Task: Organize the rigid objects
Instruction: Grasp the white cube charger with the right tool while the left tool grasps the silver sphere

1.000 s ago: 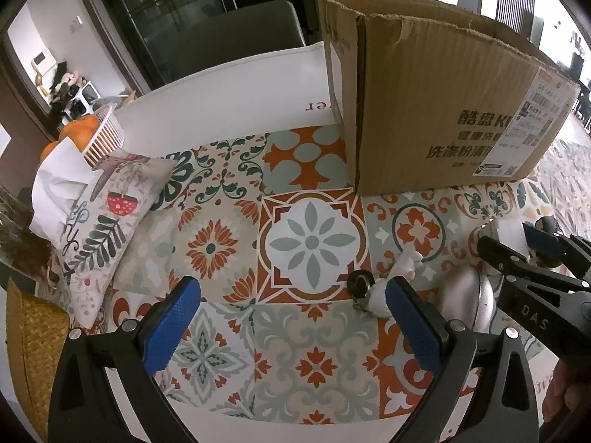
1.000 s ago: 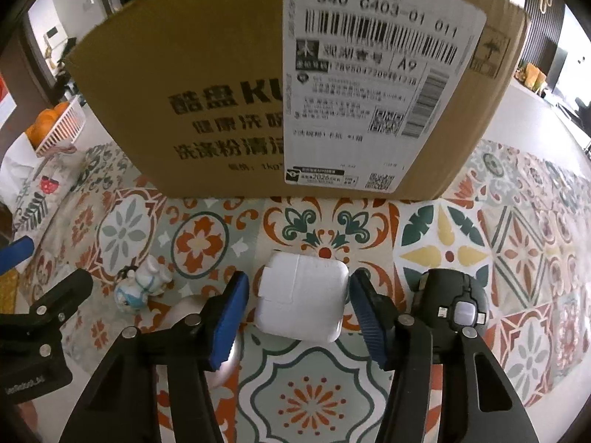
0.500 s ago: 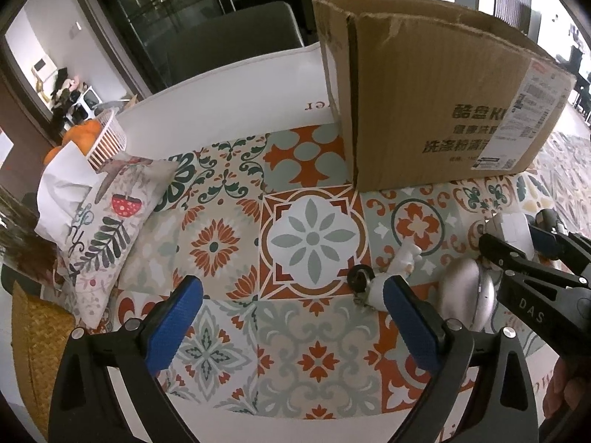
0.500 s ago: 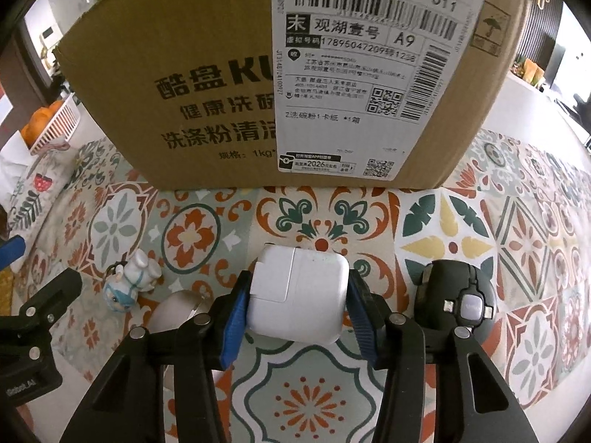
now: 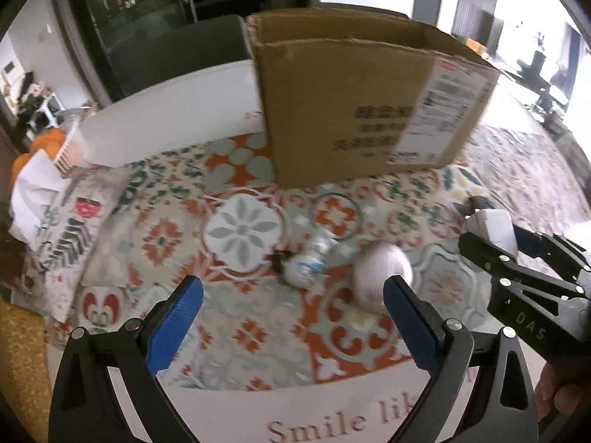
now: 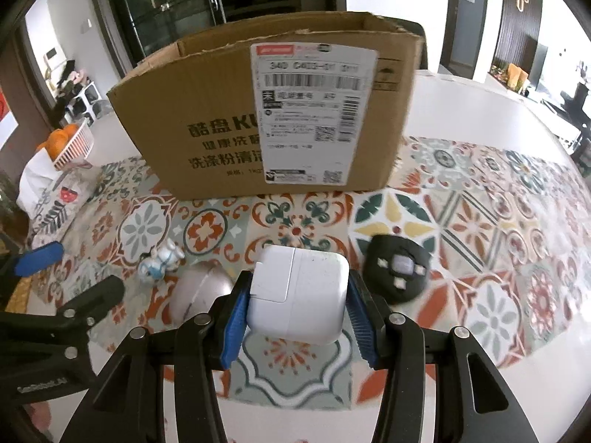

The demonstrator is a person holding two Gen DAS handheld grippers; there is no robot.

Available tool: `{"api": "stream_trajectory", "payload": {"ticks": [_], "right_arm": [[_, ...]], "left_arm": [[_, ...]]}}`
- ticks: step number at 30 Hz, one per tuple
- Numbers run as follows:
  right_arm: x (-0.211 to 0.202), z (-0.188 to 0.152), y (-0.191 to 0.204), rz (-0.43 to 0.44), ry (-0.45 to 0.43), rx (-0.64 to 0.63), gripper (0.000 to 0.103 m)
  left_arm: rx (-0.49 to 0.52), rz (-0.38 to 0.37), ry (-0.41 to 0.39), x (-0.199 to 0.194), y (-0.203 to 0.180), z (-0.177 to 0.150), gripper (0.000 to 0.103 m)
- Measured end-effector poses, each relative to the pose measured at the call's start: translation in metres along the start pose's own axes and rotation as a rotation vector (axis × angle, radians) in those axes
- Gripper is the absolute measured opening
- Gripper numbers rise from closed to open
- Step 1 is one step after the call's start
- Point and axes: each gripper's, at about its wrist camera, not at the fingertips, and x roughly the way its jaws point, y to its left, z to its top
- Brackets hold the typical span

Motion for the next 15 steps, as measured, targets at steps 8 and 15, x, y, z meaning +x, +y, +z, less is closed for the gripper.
{"api": "stream_trajectory", "payload": {"ticks": [8, 15], "right_arm": [[-0.008, -0.02, -0.02, -0.006, 0.023, 0.027, 0.05], [-0.005, -0.034, -0.036, -0.025, 0.047, 0.052, 0.05]], "left_arm": [[0.054, -0.081, 0.04, 0.008, -0.03, -0.008, 0.091], [0.076, -0.142, 0.09, 0.032, -0.049, -0.009, 0.077]]}}
